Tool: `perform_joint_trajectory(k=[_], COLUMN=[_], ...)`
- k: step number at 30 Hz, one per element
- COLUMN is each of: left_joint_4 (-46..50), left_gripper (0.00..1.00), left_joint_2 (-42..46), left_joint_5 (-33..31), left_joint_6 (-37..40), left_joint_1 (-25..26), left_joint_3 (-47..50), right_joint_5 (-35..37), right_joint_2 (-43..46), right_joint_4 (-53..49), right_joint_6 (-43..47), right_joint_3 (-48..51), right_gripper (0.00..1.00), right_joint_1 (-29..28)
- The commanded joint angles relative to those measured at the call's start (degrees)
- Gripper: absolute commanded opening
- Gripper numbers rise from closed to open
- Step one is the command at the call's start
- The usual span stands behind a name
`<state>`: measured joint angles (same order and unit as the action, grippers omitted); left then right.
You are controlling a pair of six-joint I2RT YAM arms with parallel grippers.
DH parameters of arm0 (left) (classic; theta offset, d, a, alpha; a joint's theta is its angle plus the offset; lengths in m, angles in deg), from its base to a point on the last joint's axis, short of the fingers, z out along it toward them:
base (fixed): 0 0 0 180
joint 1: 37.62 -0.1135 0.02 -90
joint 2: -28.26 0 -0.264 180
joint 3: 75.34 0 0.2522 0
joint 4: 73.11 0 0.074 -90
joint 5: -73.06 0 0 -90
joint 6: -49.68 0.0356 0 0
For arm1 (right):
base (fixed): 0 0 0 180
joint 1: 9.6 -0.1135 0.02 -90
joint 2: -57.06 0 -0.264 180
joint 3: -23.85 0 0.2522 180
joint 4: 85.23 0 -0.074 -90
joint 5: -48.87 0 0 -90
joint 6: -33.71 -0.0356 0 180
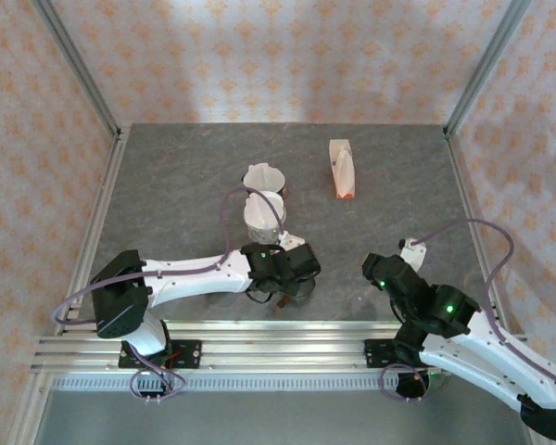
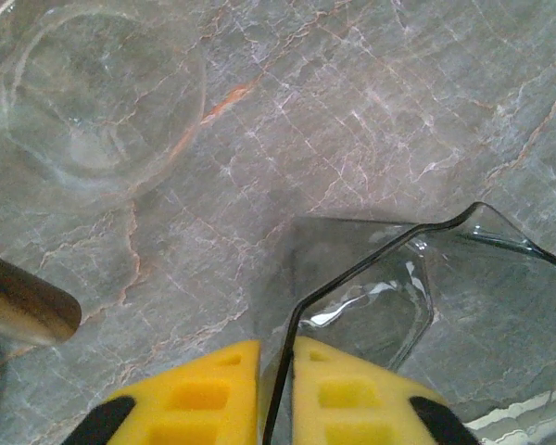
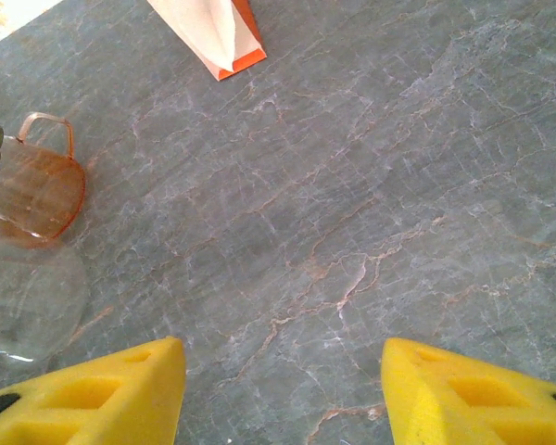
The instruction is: Place the coffee filter in the dripper
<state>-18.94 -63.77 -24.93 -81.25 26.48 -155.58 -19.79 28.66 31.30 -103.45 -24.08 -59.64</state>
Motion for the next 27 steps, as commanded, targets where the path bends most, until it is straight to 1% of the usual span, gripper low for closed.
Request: perform_joint_trajectory(k=[1, 2, 5, 9, 11, 13, 15, 18, 20, 23, 25, 27], left_joint_4=[-1.4, -1.3, -1.4, -2.4, -2.2, -2.0, -1.0, 1.3, 3.1, 7.2, 9.0, 10.4], left_gripper=[0.20, 0.23, 0.28, 0.35, 0.37, 0.38, 0.42, 0.46, 0.47, 0.47, 0.48, 0.48], left_joint_2=[0.2, 0.3, 1.7, 5.7, 7.6, 10.4, 14.4, 22.0, 27.2, 35.4, 40.3, 44.2], left_joint_5=[-1.2, -1.2, -0.7, 0.3, 1.8, 2.9, 2.8, 1.0, 0.4, -1.1, 0.1, 3.7], left_joint_6=[-0.4, -0.5, -1.3, -2.4, -3.2, -4.1, -5.3, -7.4, -8.9, -10.3, -10.5, -10.2], left_joint_1=[-0.1, -0.1, 0.0, 1.2, 1.7, 2.4, 3.1, 2.5, 0.6, -4.5, -9.6, -17.4], left_joint_3=[0.4, 0.5, 0.9, 1.4, 1.3, 1.3, 1.7, 4.2, 6.7, 10.6, 13.7, 17.1], right_joint_5=[0.6, 0.6, 0.7, 0.8, 0.8, 0.9, 0.9, 0.5, 0.3, 0.1, -0.1, -0.2], right_joint_2=[0.6, 0.6, 0.7, 0.7, 0.7, 0.7, 0.7, 0.7, 0.7, 0.7, 0.7, 0.7], right_joint_4=[-0.5, -0.5, -0.5, -0.4, -0.4, -0.4, -0.2, 0.6, 1.3, 2.0, 2.4, 2.9], right_joint_6=[-0.6, -0.9, -1.2, -1.3, -1.4, -1.5, -1.5, -1.7, -1.8, -1.8, -1.7, -1.7], right_joint_3=[0.7, 0.7, 0.7, 0.6, 0.6, 0.7, 1.0, 1.8, 2.4, 3.1, 3.4, 3.7], right_gripper=[0.58, 0.59, 0.59, 0.59, 0.59, 0.60, 0.60, 0.60, 0.60, 0.60, 0.60, 0.60], right_joint_1=[0.2, 0.2, 0.2, 0.3, 0.2, 0.2, 0.2, 0.3, 0.2, 0.2, 0.2, 0.2])
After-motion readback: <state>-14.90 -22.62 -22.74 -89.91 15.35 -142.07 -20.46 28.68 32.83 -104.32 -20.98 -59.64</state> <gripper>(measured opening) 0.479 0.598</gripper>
